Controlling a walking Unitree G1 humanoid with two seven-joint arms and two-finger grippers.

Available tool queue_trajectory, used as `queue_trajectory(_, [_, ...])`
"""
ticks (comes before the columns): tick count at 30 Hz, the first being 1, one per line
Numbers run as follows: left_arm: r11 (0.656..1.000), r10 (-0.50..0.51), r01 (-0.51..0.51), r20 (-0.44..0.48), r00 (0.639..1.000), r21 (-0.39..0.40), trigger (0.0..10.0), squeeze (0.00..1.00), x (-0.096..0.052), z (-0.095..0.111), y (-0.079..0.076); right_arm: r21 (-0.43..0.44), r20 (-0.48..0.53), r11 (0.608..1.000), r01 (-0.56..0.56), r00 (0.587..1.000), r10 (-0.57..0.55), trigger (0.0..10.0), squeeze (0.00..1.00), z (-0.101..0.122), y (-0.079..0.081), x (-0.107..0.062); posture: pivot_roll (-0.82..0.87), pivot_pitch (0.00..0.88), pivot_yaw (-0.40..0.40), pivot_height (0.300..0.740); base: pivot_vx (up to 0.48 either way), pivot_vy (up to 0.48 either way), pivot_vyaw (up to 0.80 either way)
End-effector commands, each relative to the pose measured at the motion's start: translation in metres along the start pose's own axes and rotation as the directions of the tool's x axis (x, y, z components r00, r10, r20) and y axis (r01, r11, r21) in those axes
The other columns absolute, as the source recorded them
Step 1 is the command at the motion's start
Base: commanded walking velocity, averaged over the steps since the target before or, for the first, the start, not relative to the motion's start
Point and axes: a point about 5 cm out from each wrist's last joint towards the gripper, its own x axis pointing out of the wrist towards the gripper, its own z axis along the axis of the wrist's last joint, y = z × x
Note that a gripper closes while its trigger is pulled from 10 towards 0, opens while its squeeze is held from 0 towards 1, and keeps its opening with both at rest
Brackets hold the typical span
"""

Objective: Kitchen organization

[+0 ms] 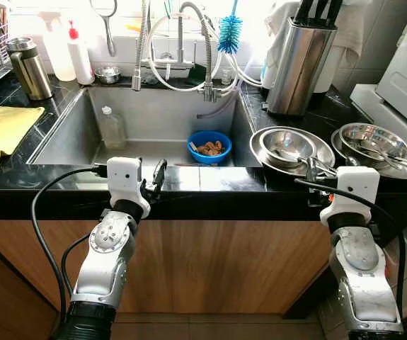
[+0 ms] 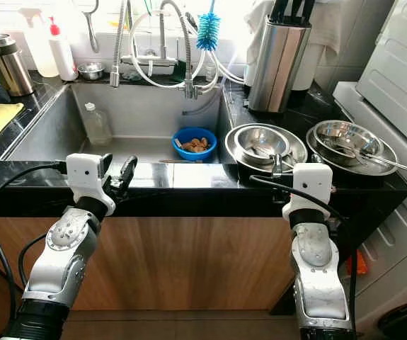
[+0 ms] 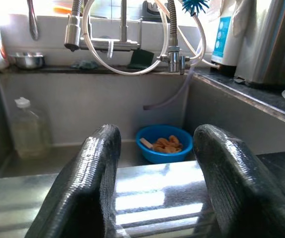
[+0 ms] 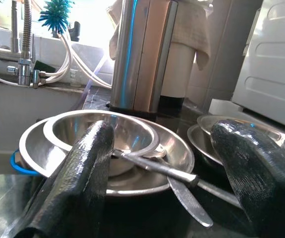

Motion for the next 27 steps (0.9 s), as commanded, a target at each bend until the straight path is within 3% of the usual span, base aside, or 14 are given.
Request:
queue_trajectory(1, [1.0,0.008,-0.008,0.008,1.0,0.011,10.0,0.0,0.002,0.001,-0.001,0.008,-0.015,1.0,0.0,1.0,0.0,10.0,0.0,-0.004,0.001,0.0,-0.07,0.0,-0.039,0.74,0.0,0.0,0.0])
queue_trajectory(5, [1.0,0.01,-0.011,0.021,1.0,0.022,10.0,0.0,0.003,0.003,0.0,0.043,-0.056,0.999,-0.019,0.998,0.021,10.0,0.0,-0.01,0.005,0.002,-0.06,0.002,-0.039,0.74,0.0,0.0,0.0])
queue_trajectory(27, [0.999,0.035,-0.035,0.047,0.998,0.007,10.0,0.0,0.005,0.007,-0.001,0.034,-0.018,0.998,-0.044,0.999,0.044,10.0,0.0,-0.002,0.007,0.016,-0.05,0.018,-0.049,0.74,0.0,0.0,0.0])
